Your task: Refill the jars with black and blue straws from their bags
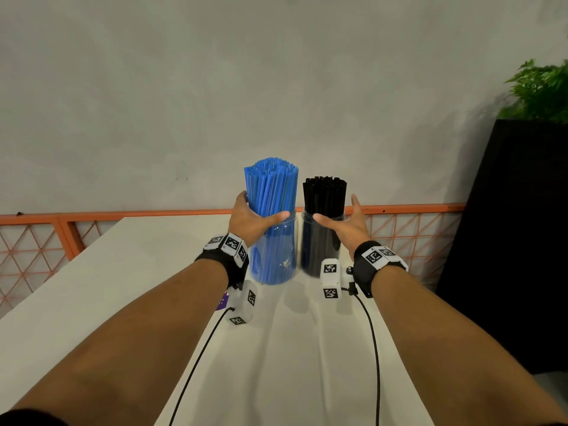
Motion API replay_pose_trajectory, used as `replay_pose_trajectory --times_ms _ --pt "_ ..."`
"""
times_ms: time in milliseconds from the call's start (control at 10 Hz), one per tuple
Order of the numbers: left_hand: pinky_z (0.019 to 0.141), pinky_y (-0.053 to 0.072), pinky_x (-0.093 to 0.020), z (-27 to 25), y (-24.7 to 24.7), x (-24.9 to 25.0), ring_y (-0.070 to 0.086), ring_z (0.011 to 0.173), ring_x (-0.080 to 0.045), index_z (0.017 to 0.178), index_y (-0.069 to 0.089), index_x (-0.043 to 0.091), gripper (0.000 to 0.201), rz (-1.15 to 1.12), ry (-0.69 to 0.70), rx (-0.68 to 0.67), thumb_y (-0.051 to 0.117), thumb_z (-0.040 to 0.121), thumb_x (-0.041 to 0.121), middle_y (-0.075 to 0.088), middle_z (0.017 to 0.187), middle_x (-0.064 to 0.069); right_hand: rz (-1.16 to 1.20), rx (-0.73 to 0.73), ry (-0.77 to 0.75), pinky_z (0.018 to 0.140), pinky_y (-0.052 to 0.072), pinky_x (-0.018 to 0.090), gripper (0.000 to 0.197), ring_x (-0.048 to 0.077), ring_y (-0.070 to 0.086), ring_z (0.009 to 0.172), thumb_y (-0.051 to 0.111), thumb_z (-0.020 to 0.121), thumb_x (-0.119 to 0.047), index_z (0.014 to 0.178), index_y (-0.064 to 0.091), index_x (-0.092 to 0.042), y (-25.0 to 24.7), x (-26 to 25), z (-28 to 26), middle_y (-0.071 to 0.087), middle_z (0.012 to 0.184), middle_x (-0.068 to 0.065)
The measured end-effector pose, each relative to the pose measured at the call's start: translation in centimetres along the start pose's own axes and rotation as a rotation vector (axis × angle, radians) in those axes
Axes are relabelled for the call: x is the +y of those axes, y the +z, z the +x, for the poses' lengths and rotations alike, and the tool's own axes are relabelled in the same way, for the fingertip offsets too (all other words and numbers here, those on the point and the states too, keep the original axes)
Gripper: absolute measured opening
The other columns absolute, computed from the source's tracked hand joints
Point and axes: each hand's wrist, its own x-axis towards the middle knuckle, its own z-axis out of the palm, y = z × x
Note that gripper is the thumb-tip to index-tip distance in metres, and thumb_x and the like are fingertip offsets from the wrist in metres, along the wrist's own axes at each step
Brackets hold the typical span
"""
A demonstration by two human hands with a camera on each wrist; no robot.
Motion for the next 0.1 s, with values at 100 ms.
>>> replay_pose_trajectory --times_ms 100 --pt "0.112 0.039 -0.041 -1.75 -1.76 1.80 0.037 0.139 -0.023 0.152 0.021 0.011 0.115 0.047 -0.022 0.094 0.087 0.064 0.049 0.033 0.153 -0.006 -0.126 0.146 -0.052 0.110 0.031 0.039 0.110 0.023 0.028 0.138 0.086 0.061 -0.044 0.147 0.020 -0.028 -0.75 -1.78 -2.31 0.022 0.152 0.006"
